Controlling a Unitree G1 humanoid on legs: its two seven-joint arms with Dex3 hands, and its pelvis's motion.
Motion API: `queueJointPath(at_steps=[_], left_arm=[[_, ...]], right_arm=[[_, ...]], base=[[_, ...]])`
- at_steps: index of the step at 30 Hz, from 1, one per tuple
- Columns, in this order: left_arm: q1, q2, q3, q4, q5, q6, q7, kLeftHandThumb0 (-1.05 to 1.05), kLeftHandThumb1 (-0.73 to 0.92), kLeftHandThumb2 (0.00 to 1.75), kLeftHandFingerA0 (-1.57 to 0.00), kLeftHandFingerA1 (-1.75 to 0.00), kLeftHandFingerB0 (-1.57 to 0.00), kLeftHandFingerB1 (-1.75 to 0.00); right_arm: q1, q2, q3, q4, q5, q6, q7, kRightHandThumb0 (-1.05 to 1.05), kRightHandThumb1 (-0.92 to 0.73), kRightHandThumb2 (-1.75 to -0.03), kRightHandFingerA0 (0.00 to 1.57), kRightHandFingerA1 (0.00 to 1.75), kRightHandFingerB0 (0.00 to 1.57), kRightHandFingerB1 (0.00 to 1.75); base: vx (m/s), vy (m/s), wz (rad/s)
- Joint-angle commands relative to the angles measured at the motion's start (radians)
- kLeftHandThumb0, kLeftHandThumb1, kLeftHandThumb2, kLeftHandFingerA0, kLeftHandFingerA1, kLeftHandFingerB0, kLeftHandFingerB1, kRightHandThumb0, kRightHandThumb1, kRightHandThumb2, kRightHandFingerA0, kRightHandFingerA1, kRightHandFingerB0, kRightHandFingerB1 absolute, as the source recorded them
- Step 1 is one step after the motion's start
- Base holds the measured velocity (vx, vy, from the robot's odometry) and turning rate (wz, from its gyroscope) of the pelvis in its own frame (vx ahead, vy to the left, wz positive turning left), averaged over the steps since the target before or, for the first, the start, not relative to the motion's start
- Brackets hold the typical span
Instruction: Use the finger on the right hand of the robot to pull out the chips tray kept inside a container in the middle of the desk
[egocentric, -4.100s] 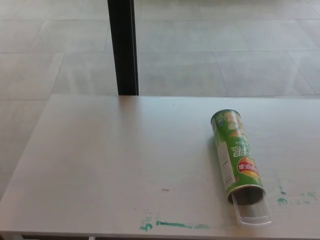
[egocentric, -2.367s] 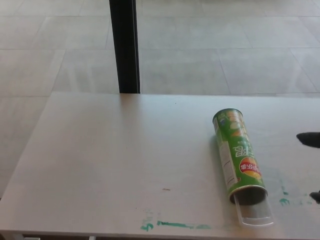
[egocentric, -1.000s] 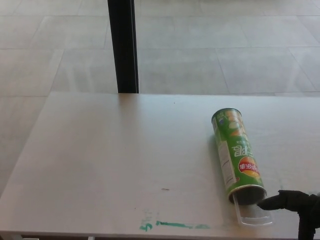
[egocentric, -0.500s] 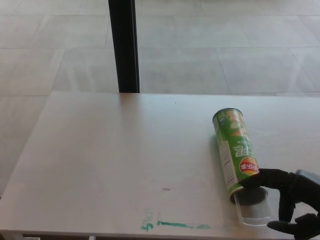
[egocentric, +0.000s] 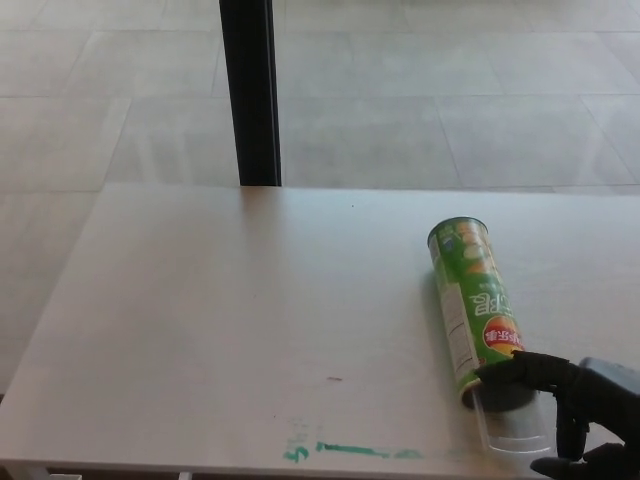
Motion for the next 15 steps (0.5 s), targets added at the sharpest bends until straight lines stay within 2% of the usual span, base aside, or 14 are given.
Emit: queueJointPath(at_steps=[1, 7, 12, 15], left_arm=[[0.014, 0.012, 0.009, -0.015, -0.007, -0.005, 0.005, -0.41, 0.75, 0.62, -0.50, -0.56, -0.48, -0.42], [-0.001, 0.011, 0.010, 0.003, -0.013, 0.003, -0.003, -0.41, 0.74, 0.62, -0.49, -0.53, -0.47, -0.41], [-0.020, 0.013, 0.004, 0.036, -0.003, -0.013, 0.002, -0.40, 0.75, 0.62, -0.49, -0.50, -0.47, -0.41], [-0.018, 0.012, 0.005, 0.034, -0.008, -0.016, -0.006, -0.41, 0.75, 0.62, -0.47, -0.51, -0.46, -0.41]], right_arm=[[0.050, -0.044, -0.005, 0.061, -0.040, -0.005, 0.003, -0.10, -0.56, -0.59, 0.78, 1.37, 0.35, 0.44], [0.059, -0.065, -0.014, 0.061, -0.051, -0.021, -0.007, -0.09, -0.56, -0.57, 0.77, 1.33, 0.36, 0.43], [0.058, -0.058, -0.002, 0.059, -0.055, -0.009, -0.007, -0.08, -0.57, -0.57, 0.74, 1.37, 0.35, 0.42], [0.061, -0.050, -0.005, 0.085, -0.037, -0.078, -0.032, -0.09, -0.55, -0.61, 0.75, 1.37, 0.36, 0.46]], base=[[0.00, 0.000, 0.00], [0.00, 0.000, 0.00], [0.00, 0.000, 0.00], [0.00, 0.000, 0.00]])
